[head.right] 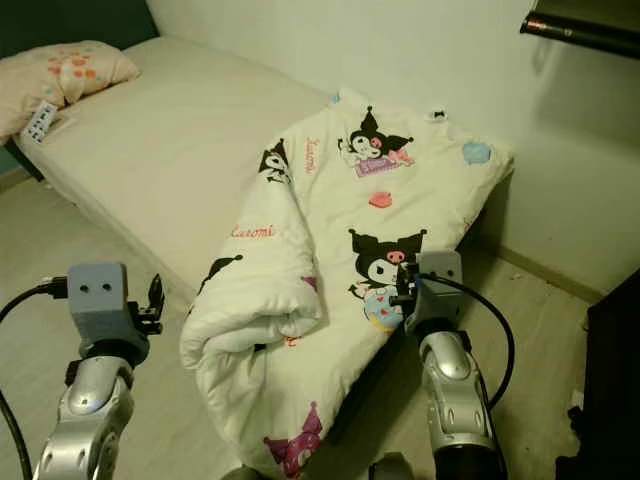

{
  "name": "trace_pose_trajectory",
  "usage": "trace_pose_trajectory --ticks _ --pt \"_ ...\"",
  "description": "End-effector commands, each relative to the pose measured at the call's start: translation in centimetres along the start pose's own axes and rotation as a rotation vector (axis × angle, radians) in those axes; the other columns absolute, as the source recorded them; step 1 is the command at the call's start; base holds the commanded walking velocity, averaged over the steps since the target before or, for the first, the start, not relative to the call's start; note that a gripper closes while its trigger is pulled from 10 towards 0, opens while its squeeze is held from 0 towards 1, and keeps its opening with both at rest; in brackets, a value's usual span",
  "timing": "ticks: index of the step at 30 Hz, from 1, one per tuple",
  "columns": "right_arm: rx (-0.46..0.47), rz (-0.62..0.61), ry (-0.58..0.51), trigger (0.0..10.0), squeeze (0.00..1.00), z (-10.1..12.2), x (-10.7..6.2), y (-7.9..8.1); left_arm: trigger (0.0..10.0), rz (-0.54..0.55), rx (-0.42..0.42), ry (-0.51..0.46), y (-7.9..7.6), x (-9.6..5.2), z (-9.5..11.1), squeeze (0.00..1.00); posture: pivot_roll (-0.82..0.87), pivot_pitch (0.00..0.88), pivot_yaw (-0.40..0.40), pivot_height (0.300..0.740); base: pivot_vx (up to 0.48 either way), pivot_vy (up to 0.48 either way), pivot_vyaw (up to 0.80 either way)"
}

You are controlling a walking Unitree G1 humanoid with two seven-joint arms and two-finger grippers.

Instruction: Clean up the room

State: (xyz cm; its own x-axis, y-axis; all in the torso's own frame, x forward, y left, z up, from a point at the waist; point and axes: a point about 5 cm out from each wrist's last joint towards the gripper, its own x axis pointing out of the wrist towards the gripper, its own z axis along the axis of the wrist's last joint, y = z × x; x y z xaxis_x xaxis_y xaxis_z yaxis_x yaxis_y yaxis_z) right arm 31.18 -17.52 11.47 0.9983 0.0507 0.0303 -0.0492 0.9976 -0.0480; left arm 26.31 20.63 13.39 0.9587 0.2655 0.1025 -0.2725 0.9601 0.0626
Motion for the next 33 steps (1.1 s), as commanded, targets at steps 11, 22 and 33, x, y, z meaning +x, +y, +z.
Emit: trace_pose_trajectory --ticks 11,22,33 --pt "0.047 -0.01 0.024 10.0 0.0 -0.37 -0.48 -0.3 10.0 -0.001 0.006 0.023 -0.02 -0.36 -0.62 0.0 -0.06 0.152 0.06 0.686 0.0 0.0 0.0" --pt "0.056 -0.016 0.016 10.0 0.0 -0.26 -0.36 -0.5 10.0 -0.015 0.004 0.03 -0.34 -0.1 -0.77 0.0 -0.06 0.15 0.065 0.721 0.0 0.0 0.0" --pt "0.072 -0.021 0.016 10.0 0.0 -0.36 -0.37 -0.61 10.0 -0.034 0.005 0.043 -0.34 0.19 -0.88 0.0 -0.06 0.145 0.074 0.74 0.0 0.0 0.0"
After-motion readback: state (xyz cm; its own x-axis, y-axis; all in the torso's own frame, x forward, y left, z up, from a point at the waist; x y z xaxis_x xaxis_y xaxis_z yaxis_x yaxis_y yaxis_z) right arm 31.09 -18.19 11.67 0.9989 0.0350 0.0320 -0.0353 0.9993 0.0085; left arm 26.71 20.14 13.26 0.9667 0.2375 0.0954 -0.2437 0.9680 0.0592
